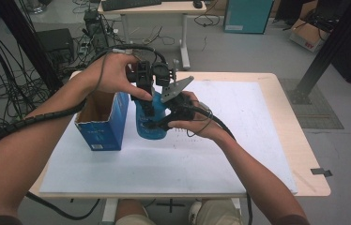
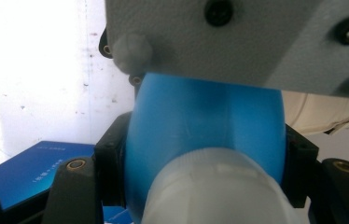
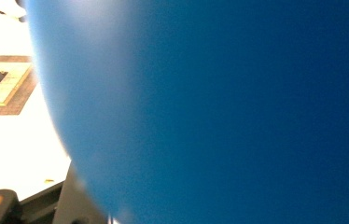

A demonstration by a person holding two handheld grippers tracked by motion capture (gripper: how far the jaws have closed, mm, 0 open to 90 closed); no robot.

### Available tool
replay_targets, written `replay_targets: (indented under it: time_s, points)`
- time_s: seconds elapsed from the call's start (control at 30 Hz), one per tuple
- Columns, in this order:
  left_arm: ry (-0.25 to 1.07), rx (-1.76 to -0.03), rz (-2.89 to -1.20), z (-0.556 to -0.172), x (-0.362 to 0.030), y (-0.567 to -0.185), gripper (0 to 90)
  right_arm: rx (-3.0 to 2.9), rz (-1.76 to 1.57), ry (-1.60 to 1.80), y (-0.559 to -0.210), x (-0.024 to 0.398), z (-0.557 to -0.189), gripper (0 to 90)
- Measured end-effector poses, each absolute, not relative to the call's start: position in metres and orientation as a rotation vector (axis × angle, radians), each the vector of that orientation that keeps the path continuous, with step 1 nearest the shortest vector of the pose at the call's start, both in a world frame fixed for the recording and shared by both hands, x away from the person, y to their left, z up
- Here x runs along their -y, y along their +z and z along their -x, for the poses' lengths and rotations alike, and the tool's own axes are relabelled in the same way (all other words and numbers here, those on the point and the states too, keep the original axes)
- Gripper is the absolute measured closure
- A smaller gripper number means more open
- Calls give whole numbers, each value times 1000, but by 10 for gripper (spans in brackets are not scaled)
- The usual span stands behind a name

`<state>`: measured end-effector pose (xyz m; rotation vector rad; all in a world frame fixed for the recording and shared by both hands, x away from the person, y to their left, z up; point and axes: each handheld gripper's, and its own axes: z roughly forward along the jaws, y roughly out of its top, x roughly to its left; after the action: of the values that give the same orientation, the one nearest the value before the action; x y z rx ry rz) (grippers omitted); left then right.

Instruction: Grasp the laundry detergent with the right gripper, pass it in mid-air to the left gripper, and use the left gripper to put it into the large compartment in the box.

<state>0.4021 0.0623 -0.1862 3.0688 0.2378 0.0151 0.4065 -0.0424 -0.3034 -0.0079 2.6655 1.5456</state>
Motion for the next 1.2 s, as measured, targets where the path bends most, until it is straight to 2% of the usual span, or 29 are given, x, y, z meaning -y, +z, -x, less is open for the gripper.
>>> replay_targets:
  time_s: [1.2]
  points:
    - [0,-259,-3081,-403,-60,-188,369,-2629,132,1546,-306,44,-413,417]
